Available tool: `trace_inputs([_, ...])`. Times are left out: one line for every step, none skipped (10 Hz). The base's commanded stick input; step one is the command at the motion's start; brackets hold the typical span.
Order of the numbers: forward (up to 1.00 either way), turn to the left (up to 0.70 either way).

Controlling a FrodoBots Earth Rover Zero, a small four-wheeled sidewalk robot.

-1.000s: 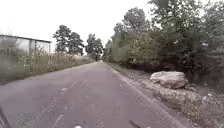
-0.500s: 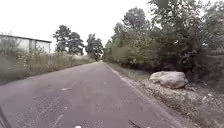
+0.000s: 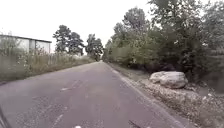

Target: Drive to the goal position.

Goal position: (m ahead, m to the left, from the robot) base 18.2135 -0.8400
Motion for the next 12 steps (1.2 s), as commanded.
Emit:
trace_inputs([1.0,0.0])
trace_inputs([1.0,0.0])
trace_inputs([1.0,0.0])
trace_inputs([1.0,0.0])
trace_inputs([1.0,0.0])
trace_inputs([1.0,0.0])
trace_inputs([1.0,0.0])
trace_inputs([0.06,0.0])
trace_inputs([-0.5,0.0])
trace_inputs([-0.76,0.0])
trace_inputs([-1.0,0.0])
trace_inputs([-1.0,0.0])
